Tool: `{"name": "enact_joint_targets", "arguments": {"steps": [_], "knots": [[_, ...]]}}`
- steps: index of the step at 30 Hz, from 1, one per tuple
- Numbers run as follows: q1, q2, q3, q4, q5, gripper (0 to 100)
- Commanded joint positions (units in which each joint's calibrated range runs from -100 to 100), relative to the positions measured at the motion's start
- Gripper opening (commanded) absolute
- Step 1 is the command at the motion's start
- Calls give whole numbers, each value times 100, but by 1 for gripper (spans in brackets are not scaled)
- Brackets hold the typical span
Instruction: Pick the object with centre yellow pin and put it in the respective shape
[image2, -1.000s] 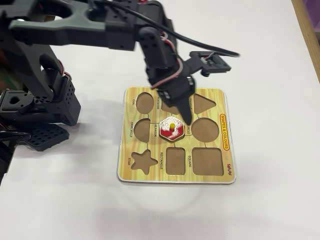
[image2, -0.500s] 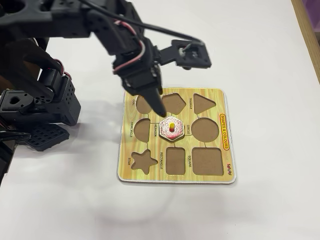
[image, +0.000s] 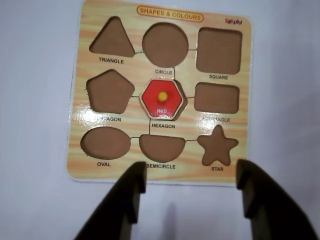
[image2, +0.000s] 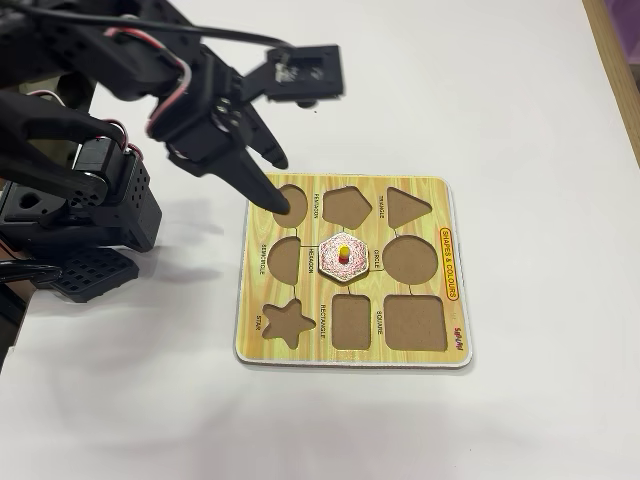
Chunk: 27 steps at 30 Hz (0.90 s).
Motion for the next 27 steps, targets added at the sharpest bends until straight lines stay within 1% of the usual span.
{"name": "enact_joint_targets", "arguments": {"steps": [1, 5, 11, 16, 27], "knots": [[5, -858, 216, -83, -12, 21], [15, -1620, 504, -83, -22, 21], [-14, -2825, 908, -83, -639, 20], [-14, -3862, 1700, -74, -848, 20], [5, -3921, 3462, -74, -869, 20]]}}
